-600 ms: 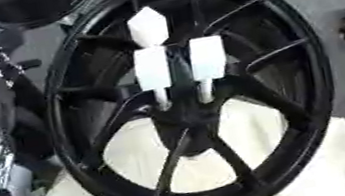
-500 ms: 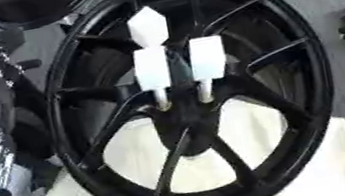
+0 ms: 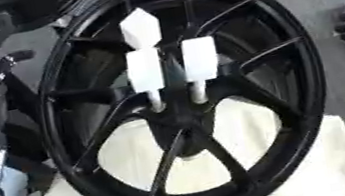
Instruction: Pull the pin out of the wheel hub.
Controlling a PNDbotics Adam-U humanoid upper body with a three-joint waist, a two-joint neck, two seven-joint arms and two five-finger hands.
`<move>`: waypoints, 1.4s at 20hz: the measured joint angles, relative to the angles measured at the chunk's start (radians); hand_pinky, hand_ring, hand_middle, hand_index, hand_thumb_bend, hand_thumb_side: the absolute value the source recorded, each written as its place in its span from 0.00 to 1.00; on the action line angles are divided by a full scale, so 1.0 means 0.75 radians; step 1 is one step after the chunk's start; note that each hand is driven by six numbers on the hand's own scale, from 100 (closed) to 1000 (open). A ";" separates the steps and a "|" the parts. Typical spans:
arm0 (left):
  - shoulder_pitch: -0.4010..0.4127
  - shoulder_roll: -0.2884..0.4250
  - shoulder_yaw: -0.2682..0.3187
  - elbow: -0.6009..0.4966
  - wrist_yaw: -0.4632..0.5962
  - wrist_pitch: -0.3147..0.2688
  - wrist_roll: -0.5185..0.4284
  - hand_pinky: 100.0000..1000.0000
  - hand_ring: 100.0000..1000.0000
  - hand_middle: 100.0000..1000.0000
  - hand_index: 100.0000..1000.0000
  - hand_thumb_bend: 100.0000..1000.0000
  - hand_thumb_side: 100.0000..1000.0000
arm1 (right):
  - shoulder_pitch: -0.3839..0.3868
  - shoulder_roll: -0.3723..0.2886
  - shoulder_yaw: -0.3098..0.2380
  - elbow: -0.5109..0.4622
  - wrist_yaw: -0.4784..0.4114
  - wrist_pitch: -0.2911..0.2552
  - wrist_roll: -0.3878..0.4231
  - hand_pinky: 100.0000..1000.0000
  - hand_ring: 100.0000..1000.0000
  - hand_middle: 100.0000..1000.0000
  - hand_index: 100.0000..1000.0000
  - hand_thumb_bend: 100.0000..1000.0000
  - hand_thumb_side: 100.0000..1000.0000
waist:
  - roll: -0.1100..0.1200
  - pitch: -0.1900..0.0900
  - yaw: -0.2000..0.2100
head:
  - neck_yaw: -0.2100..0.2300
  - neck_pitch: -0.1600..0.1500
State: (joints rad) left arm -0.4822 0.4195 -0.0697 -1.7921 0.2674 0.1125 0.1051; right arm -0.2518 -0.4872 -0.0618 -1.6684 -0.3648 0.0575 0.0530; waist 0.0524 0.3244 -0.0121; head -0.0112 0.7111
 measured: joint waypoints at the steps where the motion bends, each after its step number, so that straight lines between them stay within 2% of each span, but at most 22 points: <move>1: -0.007 0.017 -0.005 -0.013 0.006 0.003 -0.003 0.65 0.91 0.81 0.75 0.00 0.72 | 0.002 0.000 0.000 0.000 0.001 -0.001 -0.001 0.84 0.74 0.69 0.81 0.00 0.79 | 0.000 0.000 0.000 | -0.001 0.000; 4: -0.124 0.173 -0.060 -0.099 0.018 0.035 -0.048 0.66 0.91 0.81 0.76 0.00 0.70 | 0.009 -0.001 -0.001 0.000 0.007 -0.001 -0.002 0.84 0.74 0.69 0.81 0.00 0.79 | 0.006 0.000 0.000 | -0.006 0.000; 8: -0.279 0.400 -0.142 -0.221 0.021 0.124 -0.150 0.67 0.90 0.82 0.78 0.00 0.67 | 0.011 -0.002 0.001 0.000 0.016 -0.001 -0.001 0.84 0.74 0.69 0.81 0.00 0.79 | 0.018 0.000 -0.001 | -0.017 0.002; 12: -0.445 0.554 -0.228 -0.254 -0.015 0.181 -0.297 0.70 0.88 0.82 0.80 0.00 0.63 | 0.020 -0.003 0.002 0.000 0.024 0.001 0.003 0.84 0.74 0.69 0.81 0.00 0.80 | 0.026 -0.002 -0.002 | -0.028 0.011; 15: -0.576 0.631 -0.304 -0.258 -0.059 0.213 -0.432 0.72 0.87 0.81 0.81 0.00 0.60 | 0.023 -0.007 0.002 0.000 0.030 0.001 0.004 0.84 0.74 0.69 0.81 0.00 0.80 | 0.032 -0.009 -0.001 | -0.035 0.011; 17: -0.660 0.652 -0.356 -0.261 -0.094 0.235 -0.522 0.73 0.87 0.81 0.82 0.00 0.58 | 0.032 -0.013 0.003 0.000 0.036 -0.001 0.006 0.84 0.74 0.69 0.81 0.00 0.80 | 0.033 -0.011 0.001 | -0.040 0.011; 20: -0.787 0.649 -0.446 -0.265 -0.145 0.276 -0.657 0.73 0.86 0.81 0.83 0.00 0.63 | 0.037 -0.014 0.003 0.000 0.041 -0.002 0.007 0.84 0.74 0.69 0.81 0.00 0.80 | 0.033 -0.013 0.006 | -0.047 0.012; 25: -0.975 0.573 -0.606 -0.265 -0.245 0.369 -0.857 0.74 0.85 0.80 0.84 0.00 0.64 | 0.046 -0.016 0.006 0.000 0.048 -0.002 0.007 0.84 0.74 0.69 0.81 0.00 0.79 | 0.037 -0.025 0.011 | -0.047 0.018; 28: -1.039 0.522 -0.680 -0.265 -0.302 0.439 -0.938 0.73 0.84 0.80 0.84 0.00 0.64 | 0.054 -0.019 0.007 0.000 0.048 -0.002 0.007 0.84 0.74 0.69 0.81 0.00 0.79 | 0.041 -0.029 0.013 | -0.046 0.023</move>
State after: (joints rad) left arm -1.2613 0.8112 -0.5796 -1.9911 0.0409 0.4420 -0.5987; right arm -0.2112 -0.5016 -0.0568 -1.6685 -0.3288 0.0561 0.0582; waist 0.0830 0.3024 -0.0023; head -0.0461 0.7280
